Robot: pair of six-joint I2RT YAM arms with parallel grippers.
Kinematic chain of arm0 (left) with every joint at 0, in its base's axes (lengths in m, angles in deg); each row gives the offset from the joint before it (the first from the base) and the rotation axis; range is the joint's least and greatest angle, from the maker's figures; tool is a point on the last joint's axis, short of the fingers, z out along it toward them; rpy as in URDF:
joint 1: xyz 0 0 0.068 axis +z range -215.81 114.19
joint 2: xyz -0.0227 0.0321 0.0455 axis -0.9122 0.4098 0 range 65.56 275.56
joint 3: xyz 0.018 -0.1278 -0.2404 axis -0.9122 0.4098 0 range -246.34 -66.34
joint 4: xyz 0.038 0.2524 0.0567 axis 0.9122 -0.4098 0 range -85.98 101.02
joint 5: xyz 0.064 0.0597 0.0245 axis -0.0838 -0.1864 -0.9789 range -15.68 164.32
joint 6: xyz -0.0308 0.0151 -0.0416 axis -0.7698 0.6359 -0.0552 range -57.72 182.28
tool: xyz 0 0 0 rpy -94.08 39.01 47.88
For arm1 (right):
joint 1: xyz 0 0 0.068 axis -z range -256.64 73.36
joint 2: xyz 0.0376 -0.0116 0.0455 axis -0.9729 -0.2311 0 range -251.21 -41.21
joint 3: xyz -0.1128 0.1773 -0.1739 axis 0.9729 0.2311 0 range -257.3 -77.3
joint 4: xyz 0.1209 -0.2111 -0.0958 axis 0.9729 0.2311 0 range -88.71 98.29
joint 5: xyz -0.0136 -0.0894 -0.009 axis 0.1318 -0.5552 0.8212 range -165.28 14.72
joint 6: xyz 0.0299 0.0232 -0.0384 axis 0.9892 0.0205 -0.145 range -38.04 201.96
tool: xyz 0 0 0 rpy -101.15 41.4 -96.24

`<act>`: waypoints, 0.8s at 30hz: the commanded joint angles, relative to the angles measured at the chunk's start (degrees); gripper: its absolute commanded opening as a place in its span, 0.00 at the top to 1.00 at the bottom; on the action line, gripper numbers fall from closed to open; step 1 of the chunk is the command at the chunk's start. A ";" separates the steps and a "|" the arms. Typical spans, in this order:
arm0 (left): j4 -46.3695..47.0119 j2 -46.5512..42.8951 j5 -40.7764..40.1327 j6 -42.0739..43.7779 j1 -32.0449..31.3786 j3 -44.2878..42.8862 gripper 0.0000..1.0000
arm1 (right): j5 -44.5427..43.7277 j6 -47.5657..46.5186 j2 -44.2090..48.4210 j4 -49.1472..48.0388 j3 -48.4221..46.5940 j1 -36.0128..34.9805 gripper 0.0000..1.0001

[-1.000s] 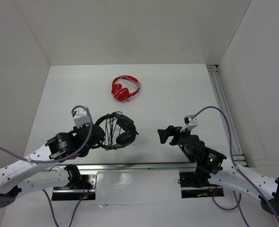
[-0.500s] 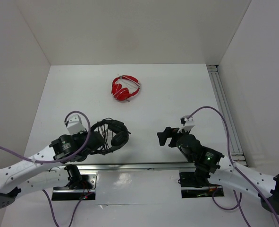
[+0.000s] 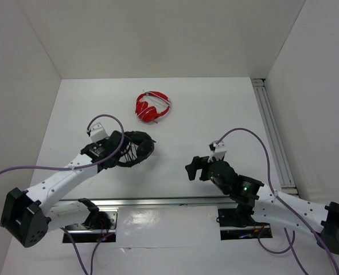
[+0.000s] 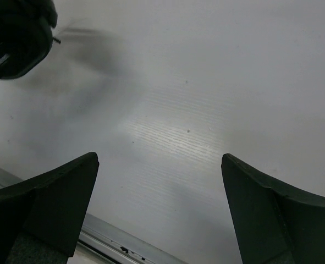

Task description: Wrap the headphones

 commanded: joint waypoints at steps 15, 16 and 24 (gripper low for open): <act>20.84 19.04 16.66 11.36 21.28 0.51 0.89 | -4.04 0.28 -10.07 -10.62 -0.73 -10.08 0.00; 20.84 18.34 16.66 11.36 21.29 0.51 0.85 | -4.04 0.28 -10.07 -10.62 -0.73 -10.09 0.00; 19.17 10.79 15.61 10.83 21.81 3.76 0.30 | -7.03 0.80 -10.07 -10.10 -1.78 -14.57 0.00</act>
